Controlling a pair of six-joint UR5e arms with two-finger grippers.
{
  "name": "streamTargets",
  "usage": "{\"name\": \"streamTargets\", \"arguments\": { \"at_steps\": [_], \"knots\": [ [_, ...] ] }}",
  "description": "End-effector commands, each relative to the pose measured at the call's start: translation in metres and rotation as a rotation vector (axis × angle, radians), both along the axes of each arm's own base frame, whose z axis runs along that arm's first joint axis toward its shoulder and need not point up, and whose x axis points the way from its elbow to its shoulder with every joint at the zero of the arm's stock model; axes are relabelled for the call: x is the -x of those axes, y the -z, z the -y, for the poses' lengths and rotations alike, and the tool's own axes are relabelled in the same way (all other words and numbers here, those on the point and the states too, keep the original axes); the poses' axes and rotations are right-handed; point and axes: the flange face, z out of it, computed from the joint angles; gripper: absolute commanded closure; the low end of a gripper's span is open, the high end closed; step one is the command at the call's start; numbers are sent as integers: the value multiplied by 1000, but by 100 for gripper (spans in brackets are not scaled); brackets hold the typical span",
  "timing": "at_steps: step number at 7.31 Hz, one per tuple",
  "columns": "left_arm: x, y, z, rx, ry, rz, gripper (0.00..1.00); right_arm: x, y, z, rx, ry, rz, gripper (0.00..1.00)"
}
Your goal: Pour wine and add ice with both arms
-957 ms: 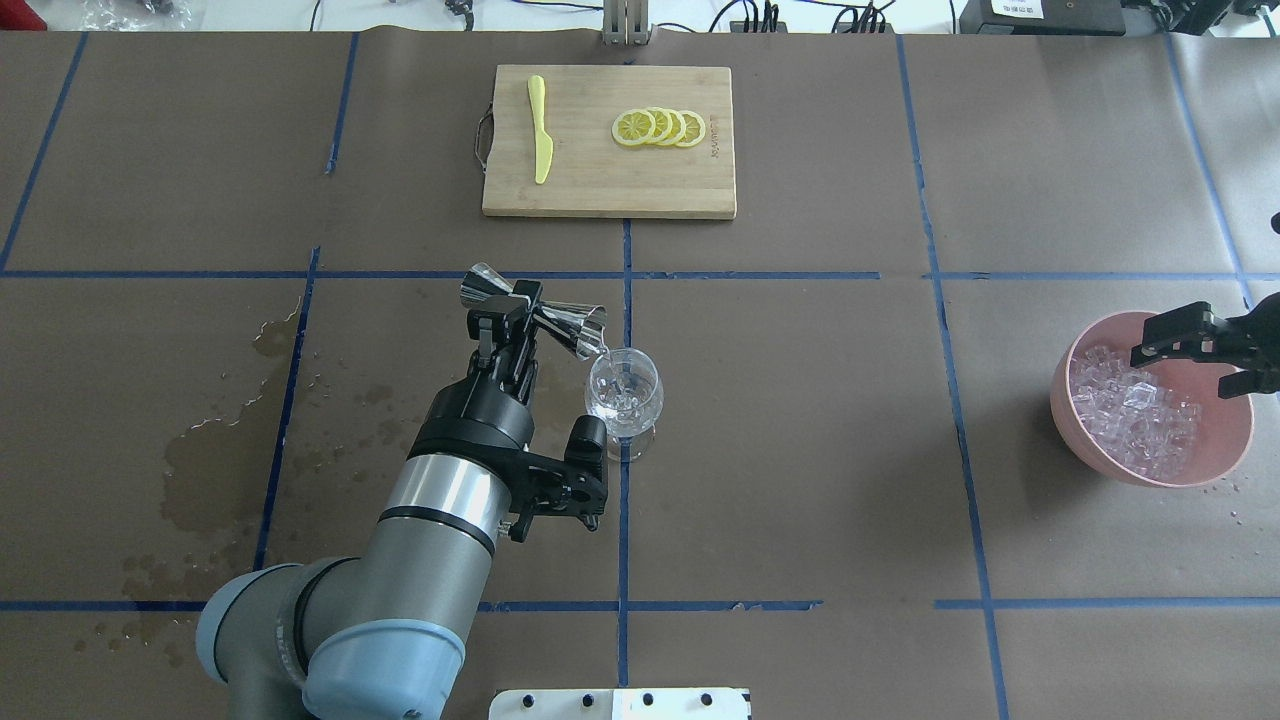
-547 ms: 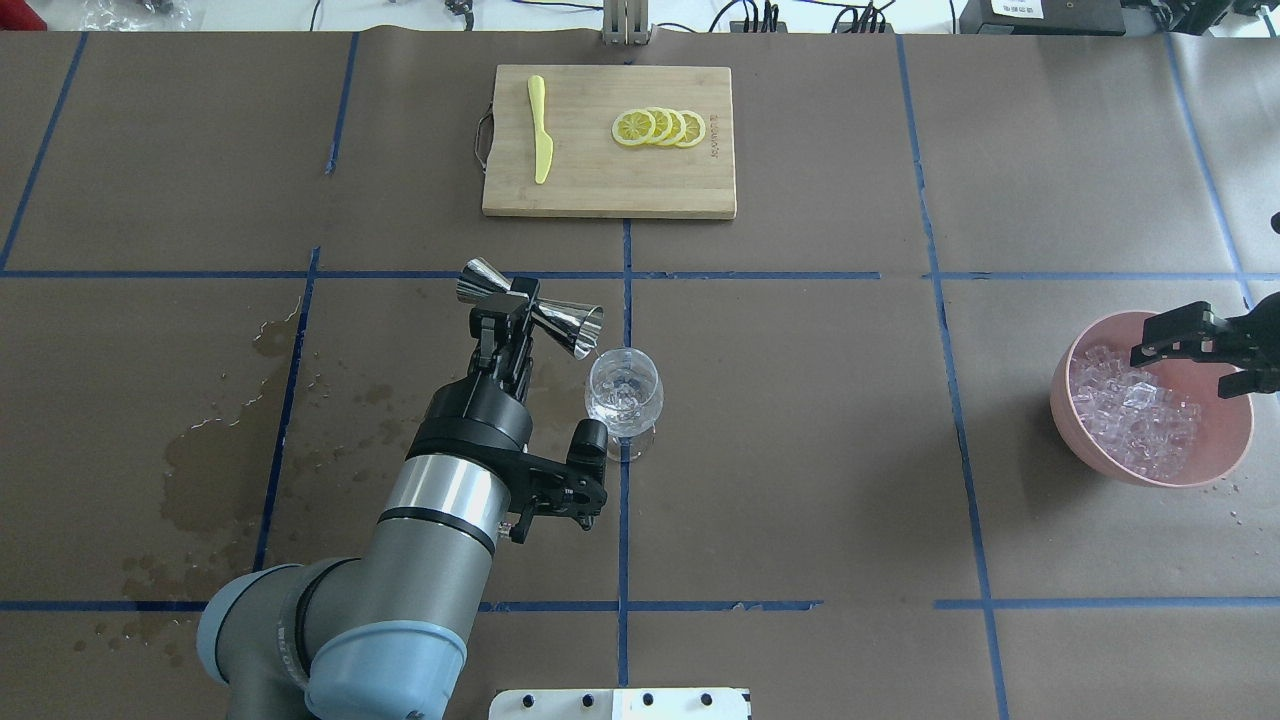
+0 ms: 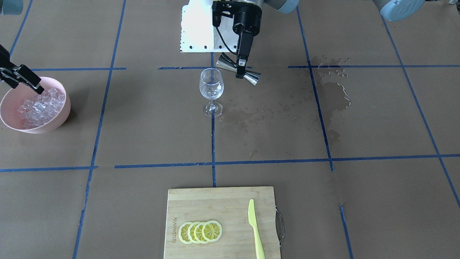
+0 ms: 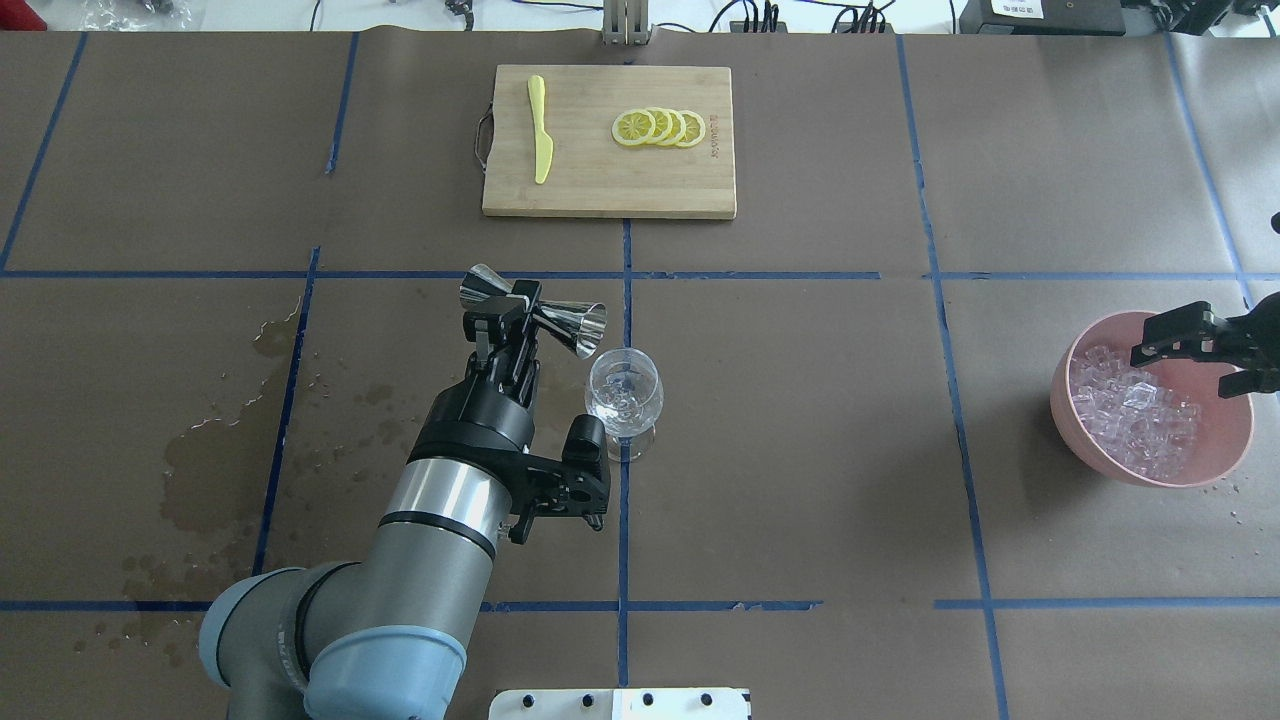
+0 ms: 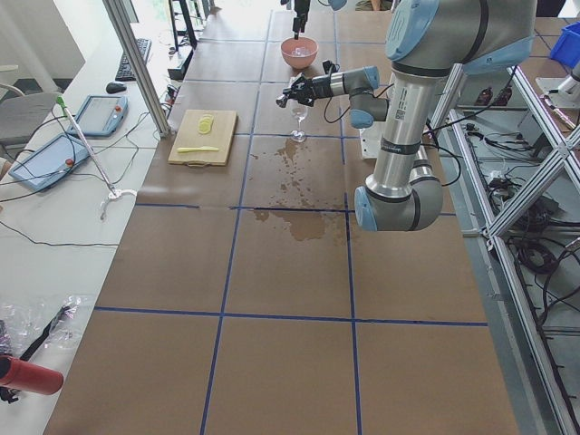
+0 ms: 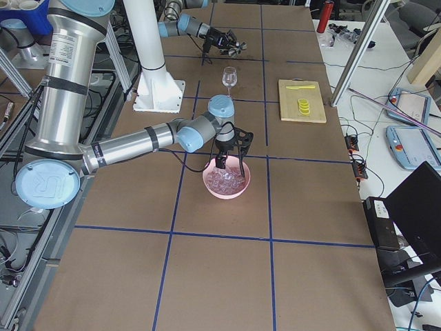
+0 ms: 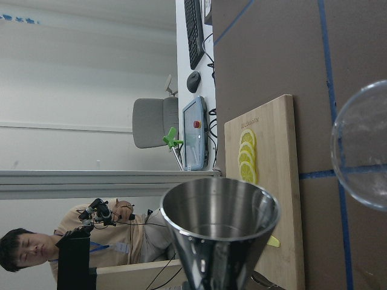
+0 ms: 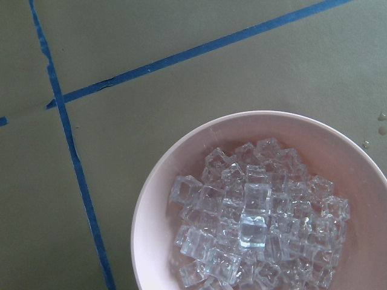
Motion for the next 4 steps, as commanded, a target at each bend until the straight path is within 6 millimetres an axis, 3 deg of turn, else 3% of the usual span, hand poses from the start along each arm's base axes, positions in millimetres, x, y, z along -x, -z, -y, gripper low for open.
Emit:
{"name": "streamTargets", "arguments": {
  "at_steps": [1, 3, 4],
  "knots": [
    [-2, -1, -1, 56, 13, -149, 100, 6, -4, -1, -6, 3, -23, 0],
    [0, 1, -2, 119, 26, -330, 100, 14, -10, -2, -15, 8, -50, 0],
    [7, 0, -1, 186, 46, -563, 100, 17, -18, -1, -14, 3, -76, 0]
  ]
}}
